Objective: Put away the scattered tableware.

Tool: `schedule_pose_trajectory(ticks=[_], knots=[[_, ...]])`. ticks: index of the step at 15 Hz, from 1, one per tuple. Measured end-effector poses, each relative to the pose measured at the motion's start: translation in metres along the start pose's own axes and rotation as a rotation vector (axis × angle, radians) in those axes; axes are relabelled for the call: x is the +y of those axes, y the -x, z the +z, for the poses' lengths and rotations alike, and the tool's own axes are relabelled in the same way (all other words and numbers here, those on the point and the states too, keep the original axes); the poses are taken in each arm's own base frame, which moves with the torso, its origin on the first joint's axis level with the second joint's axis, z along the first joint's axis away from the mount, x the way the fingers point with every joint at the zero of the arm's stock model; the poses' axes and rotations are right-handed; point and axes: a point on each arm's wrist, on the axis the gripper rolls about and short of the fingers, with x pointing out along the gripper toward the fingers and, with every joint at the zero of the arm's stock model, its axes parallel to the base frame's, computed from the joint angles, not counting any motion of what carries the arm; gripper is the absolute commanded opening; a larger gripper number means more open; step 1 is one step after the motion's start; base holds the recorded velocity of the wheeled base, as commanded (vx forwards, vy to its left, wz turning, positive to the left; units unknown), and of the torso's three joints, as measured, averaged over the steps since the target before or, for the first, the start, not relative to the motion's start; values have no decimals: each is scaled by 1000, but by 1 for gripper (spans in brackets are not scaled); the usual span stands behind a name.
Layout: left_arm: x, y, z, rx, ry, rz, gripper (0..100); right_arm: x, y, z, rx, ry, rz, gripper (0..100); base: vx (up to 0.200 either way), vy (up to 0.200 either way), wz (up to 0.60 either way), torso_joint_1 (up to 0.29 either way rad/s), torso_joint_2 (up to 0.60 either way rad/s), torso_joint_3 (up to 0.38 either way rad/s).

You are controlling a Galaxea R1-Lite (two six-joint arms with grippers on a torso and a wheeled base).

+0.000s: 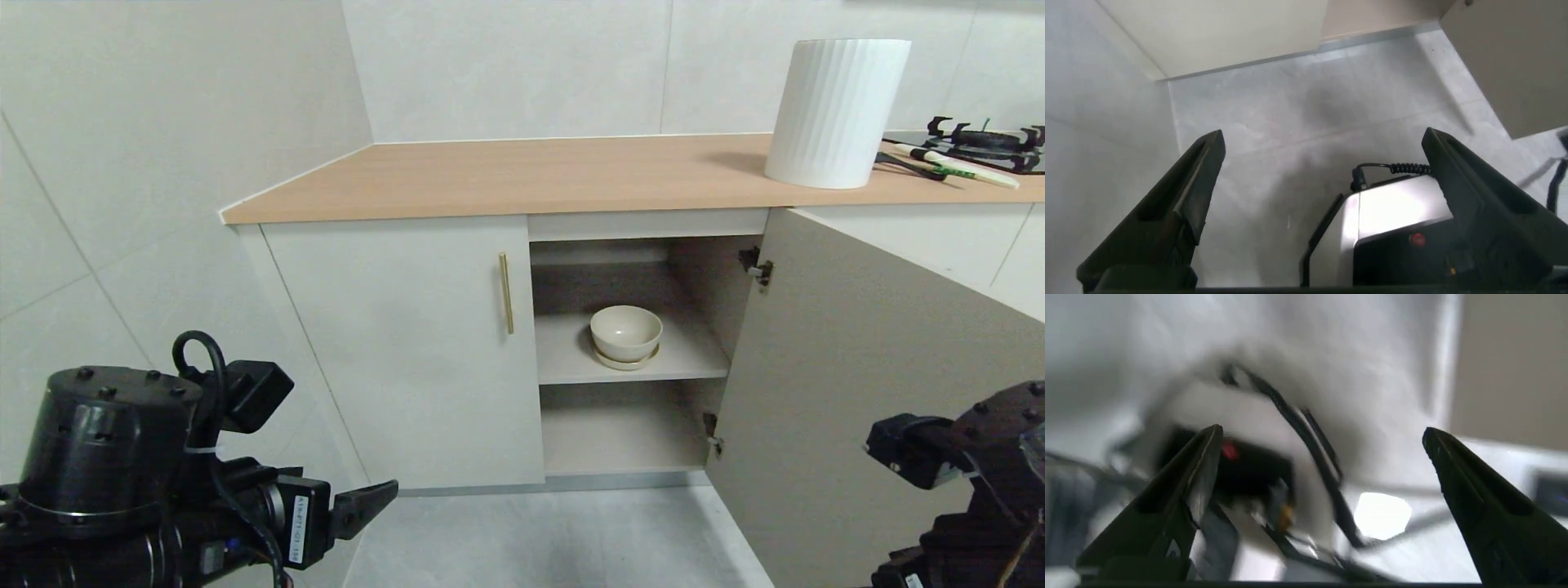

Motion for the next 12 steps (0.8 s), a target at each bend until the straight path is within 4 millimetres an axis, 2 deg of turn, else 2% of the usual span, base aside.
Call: schedule_pose_trajectory(ticks=[5,7,12], knots=[[0,0,0,-2,0,-3,100,-8,27,-20,138,110,-39,100,0,-200,0,3,4,4],[0,0,0,-1,0,-3,100,-12,41,-22,127,120,-78,100,0,0,0,0,0,0],[0,0,0,-3,1,-4,100,-21,54,-23,33,93,-225,100,0,0,0,0,0,0]])
